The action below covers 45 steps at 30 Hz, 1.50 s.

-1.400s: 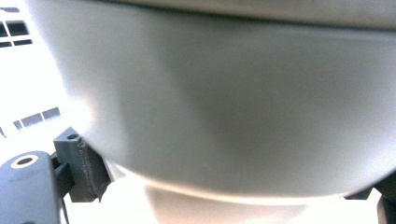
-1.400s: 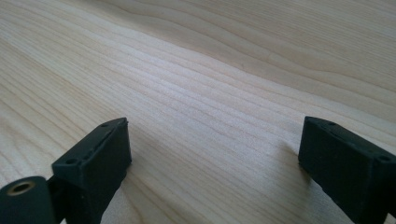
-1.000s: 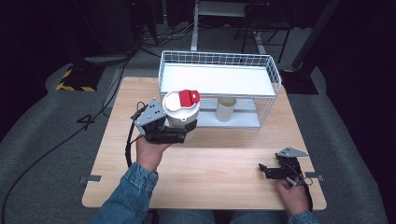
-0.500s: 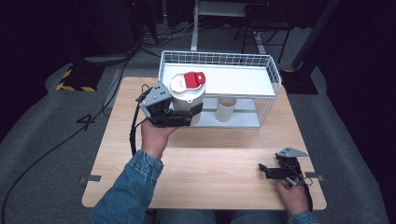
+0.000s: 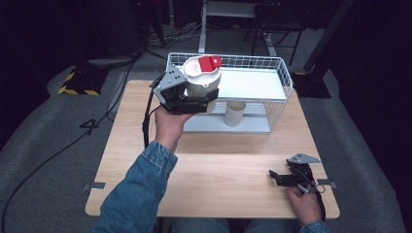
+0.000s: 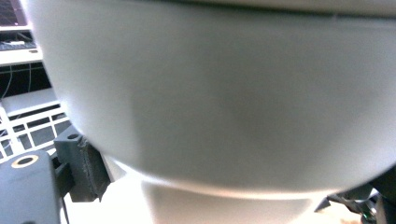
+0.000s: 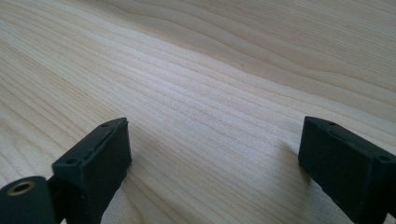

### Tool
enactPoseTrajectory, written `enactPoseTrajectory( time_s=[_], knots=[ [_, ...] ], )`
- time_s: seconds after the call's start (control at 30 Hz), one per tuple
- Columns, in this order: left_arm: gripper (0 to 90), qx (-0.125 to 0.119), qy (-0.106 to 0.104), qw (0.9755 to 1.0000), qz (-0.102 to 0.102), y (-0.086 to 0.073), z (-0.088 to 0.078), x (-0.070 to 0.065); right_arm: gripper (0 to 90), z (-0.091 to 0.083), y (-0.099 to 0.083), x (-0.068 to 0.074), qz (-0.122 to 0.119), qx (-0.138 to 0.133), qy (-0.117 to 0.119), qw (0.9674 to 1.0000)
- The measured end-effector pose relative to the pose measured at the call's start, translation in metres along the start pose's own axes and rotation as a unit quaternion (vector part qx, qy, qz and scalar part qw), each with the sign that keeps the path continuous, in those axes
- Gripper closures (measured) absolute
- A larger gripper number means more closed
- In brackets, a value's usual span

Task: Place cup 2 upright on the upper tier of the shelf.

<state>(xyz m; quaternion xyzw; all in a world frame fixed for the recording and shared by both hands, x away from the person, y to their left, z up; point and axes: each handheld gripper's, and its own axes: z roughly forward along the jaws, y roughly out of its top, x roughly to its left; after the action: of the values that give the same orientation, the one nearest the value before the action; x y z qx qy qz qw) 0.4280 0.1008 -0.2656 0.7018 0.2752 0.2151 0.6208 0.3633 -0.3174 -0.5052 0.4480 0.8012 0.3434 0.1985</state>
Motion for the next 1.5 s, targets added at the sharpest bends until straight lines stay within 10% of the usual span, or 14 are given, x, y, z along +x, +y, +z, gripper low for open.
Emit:
enactPoseTrajectory(
  time_s=[0.6,1.5],
  knots=[
    [12.8,-0.024,0.027,0.9993,-0.011,0.023,0.040,0.018,9.7,0.000,0.000,0.000,0.000,0.000,0.000,1.0000],
    [12.9,-0.032,0.070,0.9961,-0.042,0.017,0.114,0.041,9.9,0.000,0.000,0.001,0.003,0.000,-0.001,1.0000]
  ],
)
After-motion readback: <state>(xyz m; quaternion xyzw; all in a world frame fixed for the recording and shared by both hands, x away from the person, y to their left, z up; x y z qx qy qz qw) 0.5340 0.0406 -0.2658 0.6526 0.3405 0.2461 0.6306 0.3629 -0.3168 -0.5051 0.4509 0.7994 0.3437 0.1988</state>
